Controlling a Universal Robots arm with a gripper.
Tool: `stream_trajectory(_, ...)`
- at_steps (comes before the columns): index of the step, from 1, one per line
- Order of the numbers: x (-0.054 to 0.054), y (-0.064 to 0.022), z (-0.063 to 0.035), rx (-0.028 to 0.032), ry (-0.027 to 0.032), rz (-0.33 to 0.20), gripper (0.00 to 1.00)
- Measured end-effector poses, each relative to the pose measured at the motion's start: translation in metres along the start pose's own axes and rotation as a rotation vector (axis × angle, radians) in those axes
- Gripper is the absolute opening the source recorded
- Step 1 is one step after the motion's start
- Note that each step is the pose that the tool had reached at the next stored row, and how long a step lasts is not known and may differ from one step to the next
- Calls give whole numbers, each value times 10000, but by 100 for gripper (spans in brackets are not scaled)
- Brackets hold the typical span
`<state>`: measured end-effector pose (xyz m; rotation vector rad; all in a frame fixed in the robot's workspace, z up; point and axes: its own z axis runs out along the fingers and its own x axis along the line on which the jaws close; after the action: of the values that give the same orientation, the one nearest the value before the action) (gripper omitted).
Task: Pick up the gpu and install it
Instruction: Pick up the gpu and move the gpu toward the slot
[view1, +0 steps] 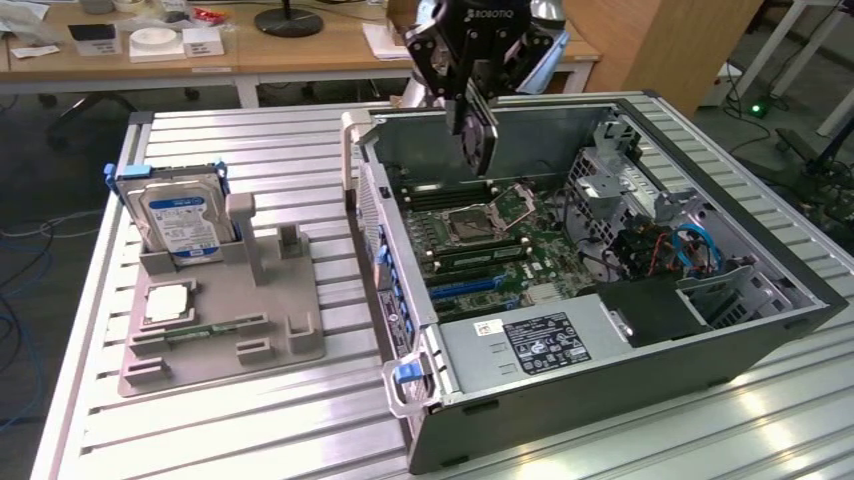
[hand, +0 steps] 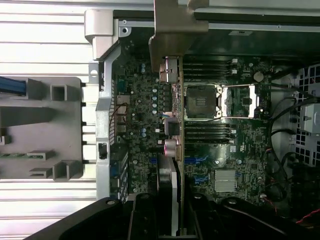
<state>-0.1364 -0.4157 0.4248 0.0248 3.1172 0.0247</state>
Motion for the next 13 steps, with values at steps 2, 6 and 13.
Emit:
stream_trajectory(2,-31,1,1,0,0,1,28)
stream_trajectory(6,-95,1,3,0,0,-1,28)
stream_trajectory(13,-222,3,7,0,0,0,28)
